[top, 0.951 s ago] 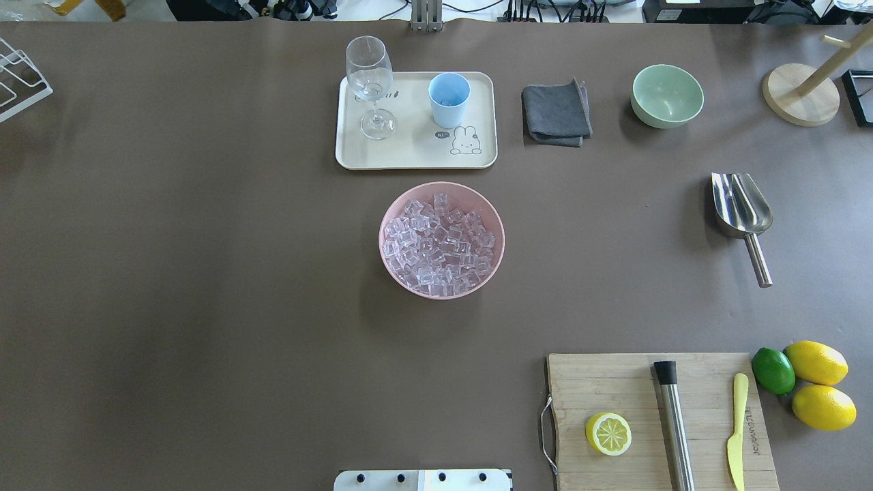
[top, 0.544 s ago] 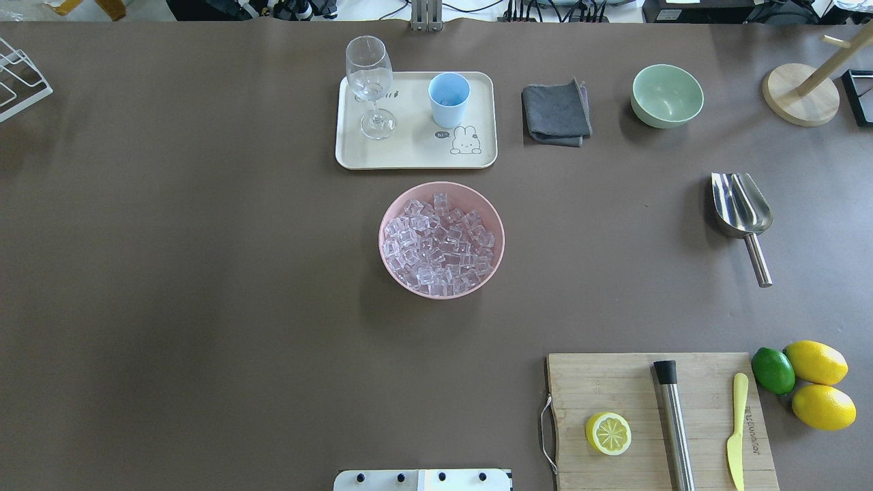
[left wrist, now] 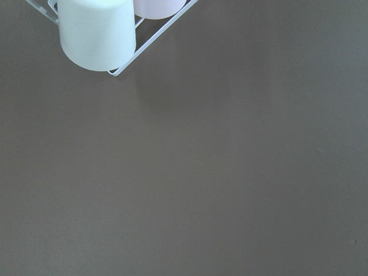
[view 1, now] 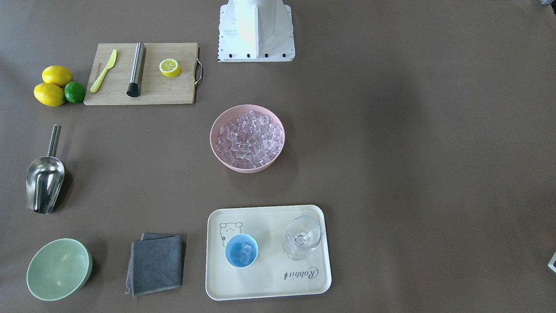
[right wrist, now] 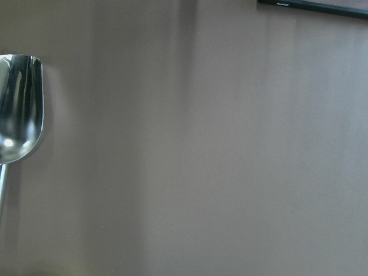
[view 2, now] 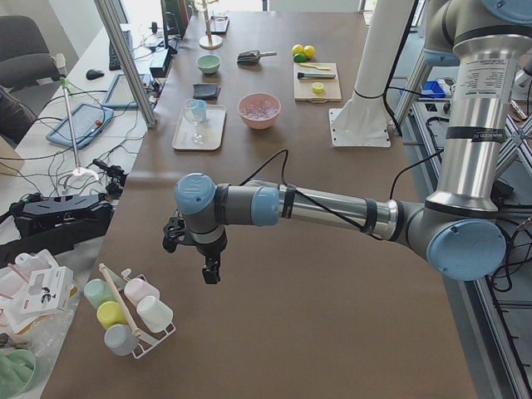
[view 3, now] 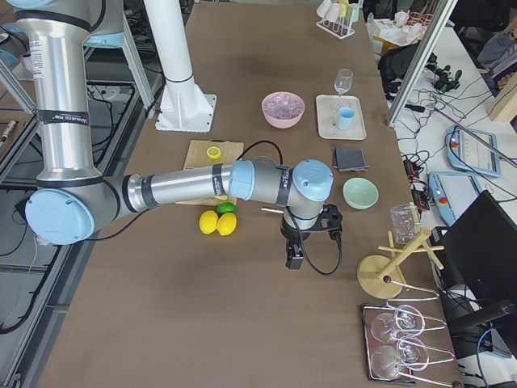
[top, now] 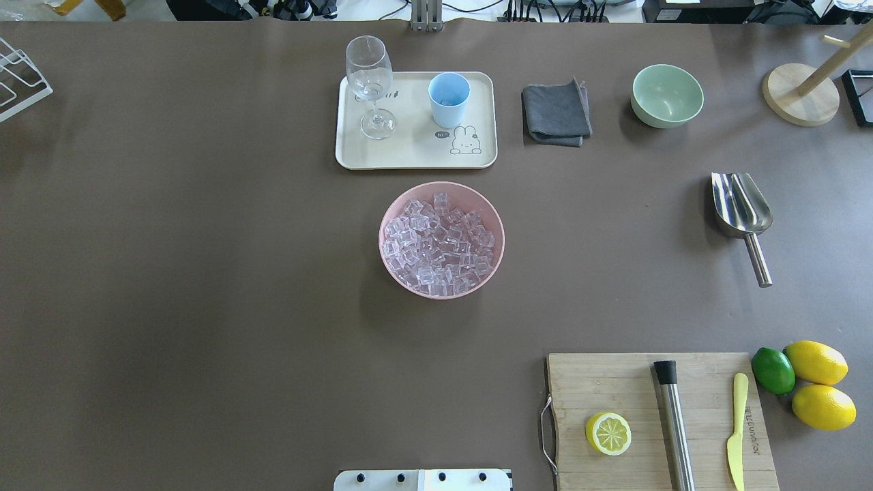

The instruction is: Put ice in cup with scoop

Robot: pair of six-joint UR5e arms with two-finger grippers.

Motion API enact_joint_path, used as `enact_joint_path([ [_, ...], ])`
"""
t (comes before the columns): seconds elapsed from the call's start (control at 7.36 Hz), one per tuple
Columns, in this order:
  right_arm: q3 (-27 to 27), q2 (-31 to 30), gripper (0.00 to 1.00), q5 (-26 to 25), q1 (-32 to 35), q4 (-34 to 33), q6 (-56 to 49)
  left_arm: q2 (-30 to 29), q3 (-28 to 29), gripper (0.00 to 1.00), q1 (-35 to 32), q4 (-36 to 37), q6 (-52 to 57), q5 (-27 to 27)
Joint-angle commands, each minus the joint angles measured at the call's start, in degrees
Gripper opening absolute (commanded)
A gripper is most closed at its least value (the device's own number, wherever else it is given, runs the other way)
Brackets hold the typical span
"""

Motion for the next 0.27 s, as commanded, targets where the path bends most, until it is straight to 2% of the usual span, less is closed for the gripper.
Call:
enact_joint_path([
  [0.0,-0.1,-0.1,0.99,0.0,0.0,0.0,0.0,0.2,1.8,0.98,0.3,-0.1,0.1,-0.1],
  [0.14,0.0,-0.1,0.99,0.0,0.0,0.0,0.0,0.0,2.3,0.98,0.3,0.1,0.0,0.1],
])
